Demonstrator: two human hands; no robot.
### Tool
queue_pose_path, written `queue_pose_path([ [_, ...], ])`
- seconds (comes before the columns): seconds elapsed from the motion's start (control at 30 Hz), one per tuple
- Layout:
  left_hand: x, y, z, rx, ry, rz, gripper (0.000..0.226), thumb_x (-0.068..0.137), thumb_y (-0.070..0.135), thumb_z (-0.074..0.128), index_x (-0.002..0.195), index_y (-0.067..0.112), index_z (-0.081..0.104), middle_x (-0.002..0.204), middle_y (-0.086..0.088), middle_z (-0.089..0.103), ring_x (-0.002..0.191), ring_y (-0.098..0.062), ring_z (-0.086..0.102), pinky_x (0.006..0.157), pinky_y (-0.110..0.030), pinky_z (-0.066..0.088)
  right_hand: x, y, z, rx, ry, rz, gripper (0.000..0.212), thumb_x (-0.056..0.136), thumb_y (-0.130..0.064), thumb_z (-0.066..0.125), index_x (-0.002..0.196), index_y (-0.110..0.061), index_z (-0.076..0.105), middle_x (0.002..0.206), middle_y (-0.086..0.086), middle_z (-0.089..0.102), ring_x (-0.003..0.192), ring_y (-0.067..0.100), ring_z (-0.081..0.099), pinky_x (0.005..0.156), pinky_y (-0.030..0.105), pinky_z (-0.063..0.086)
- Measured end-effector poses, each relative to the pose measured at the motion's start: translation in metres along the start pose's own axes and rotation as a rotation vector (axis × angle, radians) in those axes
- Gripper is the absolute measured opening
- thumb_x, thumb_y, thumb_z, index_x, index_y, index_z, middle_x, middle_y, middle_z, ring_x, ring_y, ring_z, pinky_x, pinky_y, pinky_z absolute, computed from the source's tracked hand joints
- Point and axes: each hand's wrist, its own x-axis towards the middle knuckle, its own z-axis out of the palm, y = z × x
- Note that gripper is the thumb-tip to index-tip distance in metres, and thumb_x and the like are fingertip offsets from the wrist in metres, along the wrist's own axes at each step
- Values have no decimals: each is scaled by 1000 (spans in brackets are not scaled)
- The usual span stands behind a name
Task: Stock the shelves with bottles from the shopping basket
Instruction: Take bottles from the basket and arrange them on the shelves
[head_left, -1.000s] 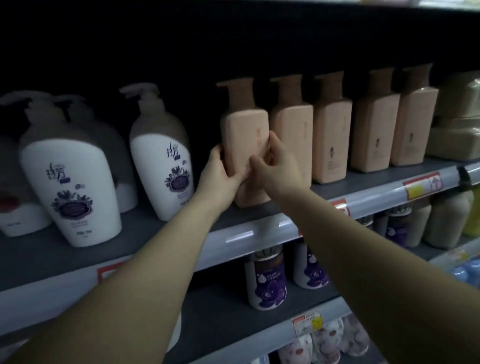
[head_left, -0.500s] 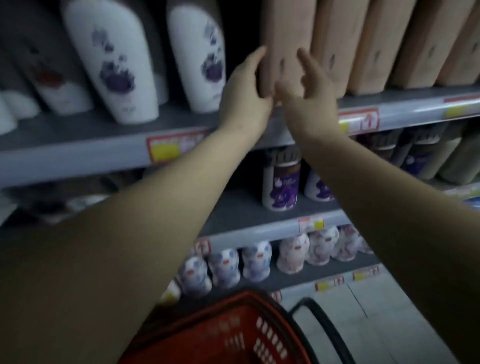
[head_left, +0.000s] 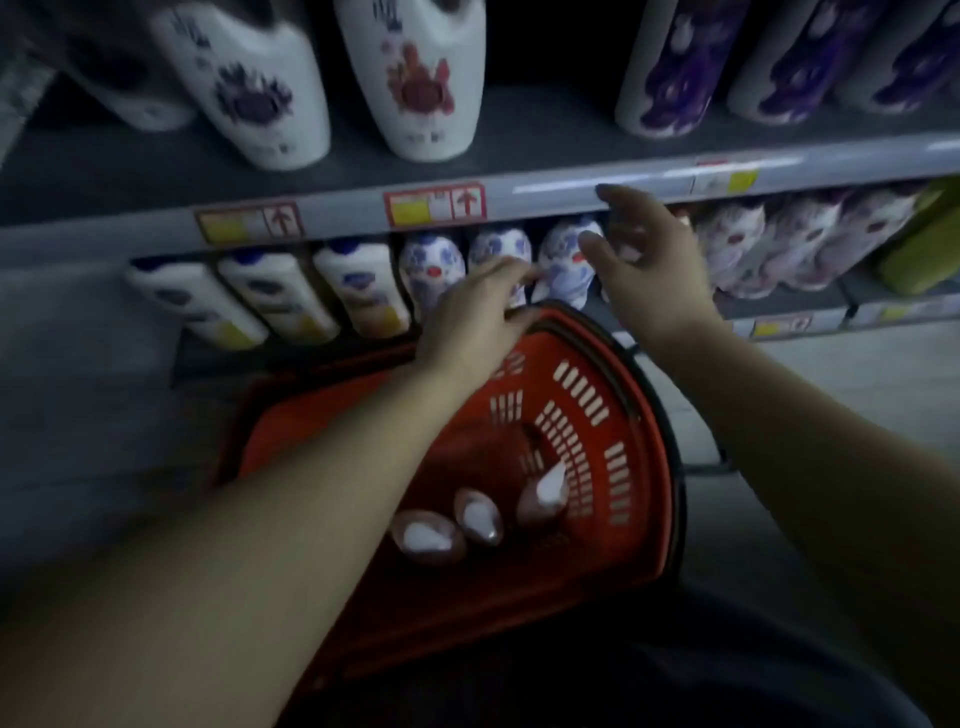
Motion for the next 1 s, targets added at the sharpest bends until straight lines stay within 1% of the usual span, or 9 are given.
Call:
queue_pose_path([
  [0.17, -67, -44, 86, -33, -498, -235, 36, 75, 31, 75, 108, 18, 68, 115, -5, 67, 110, -22, 61, 94, -27, 43, -22, 54, 25, -107, -267, 155, 38, 90, -23, 60, 127, -17, 58, 126, 8, 64, 119, 23, 57, 102, 41, 45],
  [0.33, -91, -47, 151, -86, -614, -490, 71, 72, 42, 75, 136, 21, 49, 139, -4, 54, 130, -22, 48, 109, -35, 37, -30, 94, 35, -126, -388, 315, 42, 91, -22, 59, 132, -20, 55, 129, 4, 61, 118, 20, 57, 102, 32, 44],
  [0.47, -91, -38, 187, -47, -779, -539, 61, 81, 34, 70, 134, 13, 46, 136, -9, 55, 127, -27, 50, 102, -29, 37, -42, 120, 39, -37, -407, 449, 41, 92, -23, 58, 133, -22, 53, 134, 3, 58, 120, 21, 57, 104, 35, 45],
  [0.6, -84, -42, 204, 132, -713, -558, 44, 98, 36, 37, 136, 14, 45, 140, -15, 50, 126, -33, 50, 104, -35, 37, -46, 131, 44, 112, -340, 573, 39, 92, -22, 56, 131, -23, 54, 129, 4, 61, 114, 23, 61, 101, 43, 48],
  [0.7, -79, -53, 182, 126, -631, -609, 40, 99, 30, 38, 131, 9, 50, 135, -16, 54, 124, -31, 51, 100, -32, 37, -44, 133, 46, 162, -316, 587, 40, 92, -18, 54, 132, -22, 54, 129, 4, 62, 113, 23, 62, 100, 43, 49],
  [0.8, -64, -65, 143, -54, -528, -770, 35, 95, 24, 49, 116, -3, 56, 123, -23, 61, 115, -36, 57, 86, -35, 42, -48, 135, 47, 86, -331, 587, 46, 90, -7, 50, 133, -21, 53, 131, 5, 61, 111, 24, 63, 98, 43, 51],
  [0.9, -35, -68, 100, -400, -418, -1022, 35, 88, 11, 61, 118, -5, 51, 107, -23, 59, 101, -35, 62, 81, -43, 55, -63, 135, 51, -103, -434, 572, 50, 86, -7, 53, 134, -21, 53, 128, 7, 63, 119, 26, 59, 102, 40, 47],
  [0.97, -16, -63, 61, -535, -471, -1037, 17, 87, 3, 60, 103, -1, 56, 94, -17, 59, 82, -28, 64, 69, -43, 58, -78, 127, 56, -148, -566, 561, 59, 81, -12, 65, 137, -18, 46, 130, 8, 61, 123, 25, 56, 102, 32, 44],
  [1.0, -8, -63, 45, -547, -505, -1020, 8, 85, 2, 62, 93, 2, 59, 88, -15, 61, 81, -28, 65, 72, -45, 59, -85, 122, 61, -148, -623, 549, 71, 77, -14, 71, 141, -17, 40, 134, 7, 58, 126, 24, 53, 102, 27, 42],
])
